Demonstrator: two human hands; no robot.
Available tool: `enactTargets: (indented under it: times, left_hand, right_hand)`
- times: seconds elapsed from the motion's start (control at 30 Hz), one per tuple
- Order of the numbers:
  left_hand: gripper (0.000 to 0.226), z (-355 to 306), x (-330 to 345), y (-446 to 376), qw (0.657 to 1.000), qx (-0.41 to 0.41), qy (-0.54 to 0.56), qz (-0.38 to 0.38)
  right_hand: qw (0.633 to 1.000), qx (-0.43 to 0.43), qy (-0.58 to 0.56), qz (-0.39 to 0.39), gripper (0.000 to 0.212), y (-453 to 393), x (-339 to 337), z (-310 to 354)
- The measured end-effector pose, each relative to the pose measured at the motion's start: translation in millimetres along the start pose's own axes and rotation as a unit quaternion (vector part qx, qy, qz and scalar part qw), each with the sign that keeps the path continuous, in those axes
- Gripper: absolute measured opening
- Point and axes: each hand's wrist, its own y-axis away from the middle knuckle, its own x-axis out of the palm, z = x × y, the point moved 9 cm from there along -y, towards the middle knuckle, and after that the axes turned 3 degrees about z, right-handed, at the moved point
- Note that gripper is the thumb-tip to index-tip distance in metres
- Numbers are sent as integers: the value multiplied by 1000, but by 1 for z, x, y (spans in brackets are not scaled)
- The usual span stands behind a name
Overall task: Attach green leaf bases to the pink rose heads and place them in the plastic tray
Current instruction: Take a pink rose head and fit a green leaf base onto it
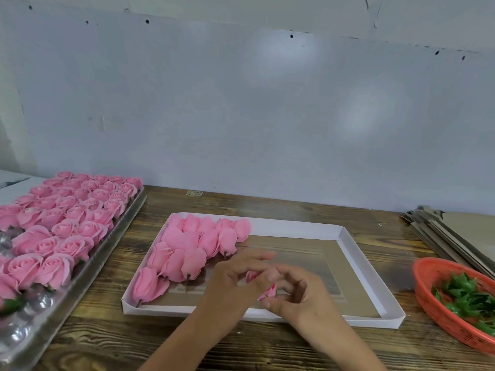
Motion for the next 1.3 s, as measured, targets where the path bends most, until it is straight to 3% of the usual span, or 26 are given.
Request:
enactTargets:
  times: [0.2,0.3,0.4,0.5,0.63,0.73,0.9,1.1,1.3]
  left_hand:
    - [29,5,10,1,998,-27,19,61]
    - [37,5,19,3,992,-37,-5,117]
    - [51,8,19,5,992,-55,-17,115]
    - [64,4,16,5,994,-50,27,94]
    - [42,-13,6,3,997,-5,64,46]
    - [27,-17,6,3,997,7,54,58]
    - [13,-2,8,3,996,-22,51,72]
    - [13,8,8,2,997,-35,1,68]
    - [26,18,12,3,992,-66,-68,85]
  right_hand:
    - [998,-32,-48,-10,38,0,-1,4]
    - [997,-43,-49,-31,48,-1,-8,6]
    - [995,-23,-82,-50,62,-2,-14,4]
    - [995,-12,-84,-48,62,-2,-15,3]
    - [998,6,-65,-10,69,-1,-3,-1]
    - [999,5,-46,27,62,0,7,2]
    - [999,19,-38,14,63,0,6,3]
    - [999,33,-25,-5,61,1,4,0]
    - [998,37,-12,-39,75,1,-1,1]
